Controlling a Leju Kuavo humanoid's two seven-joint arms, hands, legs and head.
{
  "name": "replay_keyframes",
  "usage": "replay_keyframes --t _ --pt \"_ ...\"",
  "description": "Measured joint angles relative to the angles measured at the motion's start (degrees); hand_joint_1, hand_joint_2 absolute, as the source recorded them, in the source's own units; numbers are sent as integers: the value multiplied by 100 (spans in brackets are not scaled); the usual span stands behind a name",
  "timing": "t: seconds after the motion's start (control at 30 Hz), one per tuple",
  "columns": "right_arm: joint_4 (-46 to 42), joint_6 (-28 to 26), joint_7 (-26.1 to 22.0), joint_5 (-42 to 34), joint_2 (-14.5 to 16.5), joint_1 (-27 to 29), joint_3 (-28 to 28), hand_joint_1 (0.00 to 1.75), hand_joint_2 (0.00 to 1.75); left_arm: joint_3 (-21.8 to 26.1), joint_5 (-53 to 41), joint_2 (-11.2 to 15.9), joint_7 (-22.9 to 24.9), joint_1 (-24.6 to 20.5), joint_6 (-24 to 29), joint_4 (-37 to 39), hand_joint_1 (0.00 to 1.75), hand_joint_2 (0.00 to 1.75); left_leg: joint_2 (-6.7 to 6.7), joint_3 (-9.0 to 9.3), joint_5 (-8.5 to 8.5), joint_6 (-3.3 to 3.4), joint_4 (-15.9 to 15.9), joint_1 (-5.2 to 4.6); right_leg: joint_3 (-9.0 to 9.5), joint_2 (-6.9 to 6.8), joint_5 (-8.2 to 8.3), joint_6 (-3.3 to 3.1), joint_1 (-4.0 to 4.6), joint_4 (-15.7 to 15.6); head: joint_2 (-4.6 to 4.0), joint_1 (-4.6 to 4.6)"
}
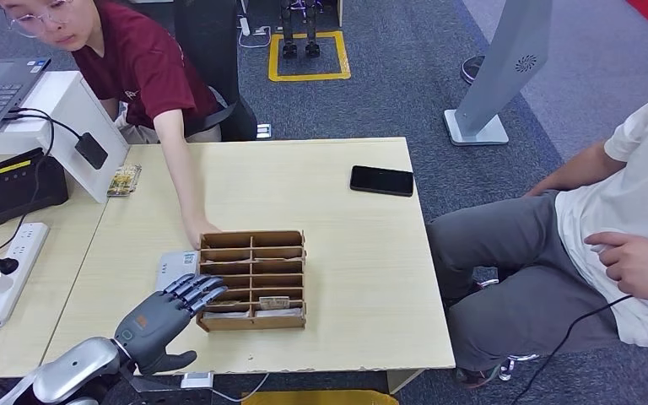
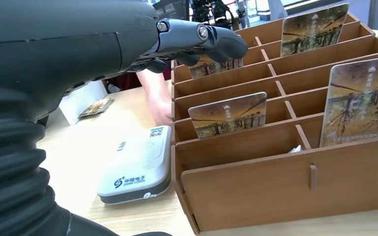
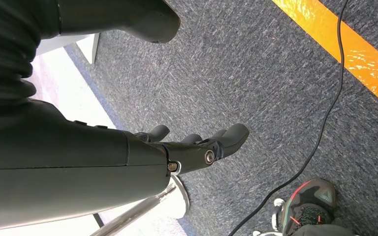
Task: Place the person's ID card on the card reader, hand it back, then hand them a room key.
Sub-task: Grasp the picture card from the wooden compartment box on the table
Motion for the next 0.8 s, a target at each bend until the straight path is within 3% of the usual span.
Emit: replay_keyframes --t 0.27,0.8 --pt "0 -1 11 -1 2 0 -2 0 175 0 -439 -63 177 6 239 45 0 175 0 0 0 0 0 0 0 0 0 0 0 0 0 0" --pt "0 -74 -11 -2 14 4 -43 0 175 0 -1080 -495 447 -6 604 309 0 175 0 1 0 0 0 0 -1 0 0 0 0 0 0 1"
